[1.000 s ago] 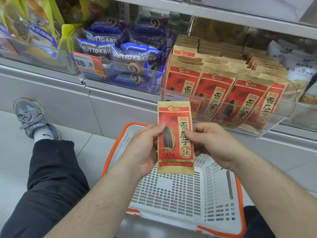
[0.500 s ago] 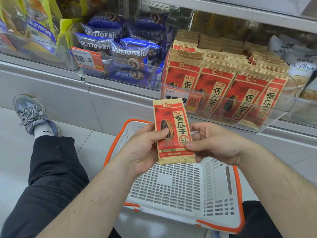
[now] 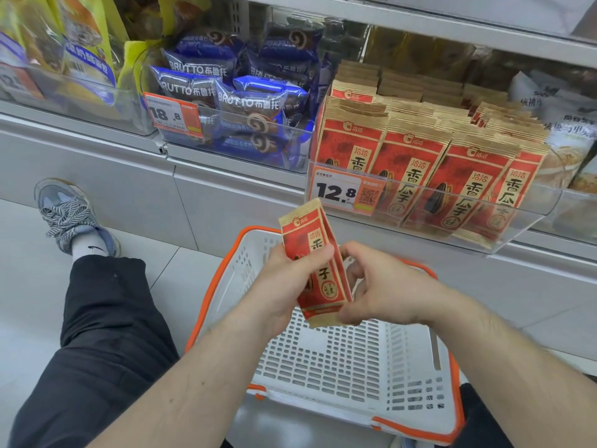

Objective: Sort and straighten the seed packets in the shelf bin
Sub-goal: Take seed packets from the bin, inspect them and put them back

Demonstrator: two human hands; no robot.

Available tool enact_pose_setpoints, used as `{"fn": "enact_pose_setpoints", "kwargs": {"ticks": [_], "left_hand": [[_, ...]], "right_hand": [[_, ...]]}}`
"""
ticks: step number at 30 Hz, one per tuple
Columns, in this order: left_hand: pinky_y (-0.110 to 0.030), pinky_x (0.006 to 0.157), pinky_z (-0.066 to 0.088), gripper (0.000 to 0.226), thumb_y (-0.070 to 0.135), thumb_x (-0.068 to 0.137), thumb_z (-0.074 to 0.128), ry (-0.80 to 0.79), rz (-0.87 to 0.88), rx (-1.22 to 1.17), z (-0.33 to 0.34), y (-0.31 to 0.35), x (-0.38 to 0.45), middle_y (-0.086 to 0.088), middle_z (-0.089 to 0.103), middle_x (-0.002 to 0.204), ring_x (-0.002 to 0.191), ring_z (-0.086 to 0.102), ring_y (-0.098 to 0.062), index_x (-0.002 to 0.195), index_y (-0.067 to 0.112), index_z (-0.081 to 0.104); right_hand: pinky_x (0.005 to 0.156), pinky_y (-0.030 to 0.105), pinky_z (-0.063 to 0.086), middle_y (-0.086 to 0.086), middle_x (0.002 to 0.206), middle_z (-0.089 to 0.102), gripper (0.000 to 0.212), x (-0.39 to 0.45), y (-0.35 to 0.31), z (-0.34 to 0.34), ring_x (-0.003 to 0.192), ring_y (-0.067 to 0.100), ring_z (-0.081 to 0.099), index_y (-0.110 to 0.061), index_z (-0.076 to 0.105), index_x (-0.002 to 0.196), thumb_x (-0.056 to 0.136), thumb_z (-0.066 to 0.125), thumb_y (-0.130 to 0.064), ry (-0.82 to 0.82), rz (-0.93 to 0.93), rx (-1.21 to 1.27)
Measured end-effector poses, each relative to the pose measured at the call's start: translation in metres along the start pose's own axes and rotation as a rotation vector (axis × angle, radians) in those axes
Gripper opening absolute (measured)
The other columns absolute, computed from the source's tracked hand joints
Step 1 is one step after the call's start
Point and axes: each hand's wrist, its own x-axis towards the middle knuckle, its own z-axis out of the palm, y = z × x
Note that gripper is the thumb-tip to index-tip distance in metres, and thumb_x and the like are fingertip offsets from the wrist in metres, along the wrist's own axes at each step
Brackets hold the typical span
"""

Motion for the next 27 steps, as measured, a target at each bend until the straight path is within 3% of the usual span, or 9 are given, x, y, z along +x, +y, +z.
{"fn": "enact_pose_setpoints", "kwargs": {"ticks": [2,4,7,9,14,18,20,23,27], "left_hand": [[-0.047,0.089,0.058,0.029,0.024,0.090,0.072,-0.002,-0.015,0.013,-0.001,-0.002,0.001,-0.002,0.077,0.099,0.093,0.074,-0.021,0.117,0.016,0.065],[-0.045,0.080,0.058,0.022,0.015,0.090,0.070,-0.041,-0.035,-0.021,-0.003,-0.004,0.001,0.000,0.077,0.085,0.084,0.072,-0.019,0.111,0.015,0.065],[-0.031,0.061,0.048,0.025,0.010,0.084,0.067,-0.189,-0.033,0.007,-0.004,-0.004,-0.003,0.005,0.071,0.072,0.068,0.065,-0.011,0.108,0.013,0.066],[-0.033,0.067,0.046,0.041,0.016,0.071,0.067,-0.268,-0.043,0.054,-0.003,-0.005,-0.003,0.007,0.069,0.073,0.068,0.063,-0.010,0.112,0.014,0.066],[-0.037,0.074,0.046,0.038,0.023,0.065,0.067,-0.274,-0.061,0.076,0.003,-0.009,-0.004,0.007,0.067,0.072,0.073,0.061,-0.013,0.103,0.018,0.065],[-0.034,0.077,0.051,0.085,0.033,0.059,0.079,-0.081,0.070,0.059,0.010,-0.011,0.002,0.003,0.069,0.111,0.086,0.072,-0.010,0.137,0.020,0.049],[-0.035,0.075,0.053,0.097,0.031,0.059,0.079,-0.042,0.117,0.032,0.009,-0.011,0.003,0.004,0.064,0.118,0.089,0.072,-0.012,0.147,0.021,0.039],[-0.042,0.069,0.053,0.087,0.023,0.064,0.076,-0.098,0.075,-0.098,0.003,-0.007,0.002,-0.011,0.068,0.109,0.089,0.070,-0.024,0.144,0.015,0.043],[-0.052,0.077,0.047,0.093,0.022,0.067,0.077,-0.249,0.032,-0.236,0.000,-0.003,0.000,-0.028,0.062,0.090,0.091,0.059,-0.042,0.142,-0.009,0.031]], "right_hand": [[0.052,0.020,0.048,0.004,0.088,0.068,0.059,-0.002,-0.001,0.000,0.060,0.011,0.067,-0.028,0.052,0.114,0.070,0.087,-0.013,-0.042,-0.021,0.004],[0.057,0.024,0.050,0.002,0.083,0.069,0.041,-0.002,0.001,-0.004,0.062,0.014,0.067,-0.023,0.058,0.110,0.078,0.083,-0.019,-0.047,-0.049,0.061],[0.056,0.028,0.047,0.003,0.076,0.066,0.011,0.002,0.001,-0.007,0.057,0.015,0.060,-0.014,0.066,0.095,0.093,0.065,-0.025,0.153,-0.094,0.170],[0.054,0.026,0.044,-0.001,0.071,0.064,0.022,0.005,-0.001,-0.005,0.055,0.014,0.056,-0.017,0.065,0.083,0.099,0.055,-0.027,0.290,-0.112,0.187],[0.052,0.032,0.043,0.005,0.055,0.054,0.032,0.009,-0.002,0.001,0.049,0.016,0.051,-0.001,0.057,0.072,0.100,0.051,-0.017,0.416,-0.127,0.220],[0.048,0.031,0.040,0.004,0.047,0.051,0.036,0.011,-0.003,0.006,0.042,0.016,0.049,-0.008,0.055,0.063,0.098,0.052,-0.012,0.415,-0.092,0.249],[0.046,0.027,0.039,0.003,0.046,0.052,0.036,0.009,-0.004,0.005,0.039,0.016,0.048,-0.008,0.054,0.063,0.099,0.051,-0.010,0.379,-0.096,0.334],[0.042,0.021,0.037,0.007,0.052,0.057,0.035,0.005,-0.009,0.002,0.036,0.013,0.047,-0.004,0.056,0.067,0.101,0.049,-0.006,0.297,-0.151,0.476],[0.040,0.019,0.036,0.018,0.062,0.057,0.034,0.003,-0.011,0.003,0.035,0.014,0.045,-0.001,0.055,0.068,0.100,0.047,-0.003,0.228,-0.201,0.592]]}}
